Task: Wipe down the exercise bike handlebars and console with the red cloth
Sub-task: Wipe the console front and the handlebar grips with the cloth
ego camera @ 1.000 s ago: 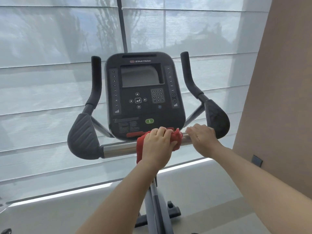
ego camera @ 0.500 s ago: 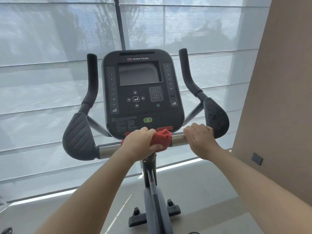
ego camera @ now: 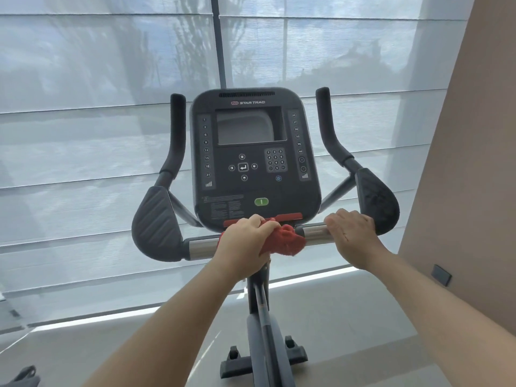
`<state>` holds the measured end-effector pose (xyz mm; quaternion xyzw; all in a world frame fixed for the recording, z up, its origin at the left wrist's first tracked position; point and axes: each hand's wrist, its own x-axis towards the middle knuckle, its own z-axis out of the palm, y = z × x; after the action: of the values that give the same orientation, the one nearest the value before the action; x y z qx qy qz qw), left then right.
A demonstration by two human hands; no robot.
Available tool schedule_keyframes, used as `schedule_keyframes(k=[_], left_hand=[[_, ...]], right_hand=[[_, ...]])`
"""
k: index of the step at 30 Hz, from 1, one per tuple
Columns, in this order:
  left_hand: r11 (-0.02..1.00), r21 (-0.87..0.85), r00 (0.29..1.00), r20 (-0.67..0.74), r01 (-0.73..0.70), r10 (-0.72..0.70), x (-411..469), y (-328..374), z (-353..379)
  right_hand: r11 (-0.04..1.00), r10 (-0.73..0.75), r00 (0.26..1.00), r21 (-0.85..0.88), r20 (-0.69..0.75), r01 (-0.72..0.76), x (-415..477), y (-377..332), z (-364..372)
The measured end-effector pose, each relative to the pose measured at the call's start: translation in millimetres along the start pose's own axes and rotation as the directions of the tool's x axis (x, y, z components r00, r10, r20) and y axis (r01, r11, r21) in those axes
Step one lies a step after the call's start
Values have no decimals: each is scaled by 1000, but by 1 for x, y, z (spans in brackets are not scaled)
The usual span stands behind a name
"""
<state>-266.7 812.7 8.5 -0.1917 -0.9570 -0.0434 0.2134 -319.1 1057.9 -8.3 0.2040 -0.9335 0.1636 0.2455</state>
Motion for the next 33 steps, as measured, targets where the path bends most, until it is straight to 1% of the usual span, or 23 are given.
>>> schedule_keyframes(k=[6, 8, 12, 18, 23, 29, 33], left_hand=[[993, 17, 993, 21, 113, -114, -49, -54, -28], [992, 48, 992, 37, 116, -118, -58, -66, -35], [993, 61, 995, 24, 99, -101, -61, -65, -35], [989, 36, 989, -36, 142, -141, -58, -61, -26], [993, 55, 993, -58, 106, -103, -40, -43, -14], [999, 52, 998, -62, -5, 9, -1, -4, 5], [995, 91, 998, -45, -27, 32, 16, 14, 14]], right_hand=[[1000, 9, 1000, -3, -24, -9, -1, -2, -1], [1000, 15, 1000, -6, -24, -15, 0, -3, 0], [999, 40, 999, -21, -9, -40, 1, -6, 0], [992, 122, 992, -19, -31, -123, 2, -13, 2], [988, 156, 987, 19, -31, -155, 1, -15, 2], [984, 174, 984, 24, 27, -175, 1, -10, 2], [988, 136, 988, 61, 67, -140, 1, -5, -6]])
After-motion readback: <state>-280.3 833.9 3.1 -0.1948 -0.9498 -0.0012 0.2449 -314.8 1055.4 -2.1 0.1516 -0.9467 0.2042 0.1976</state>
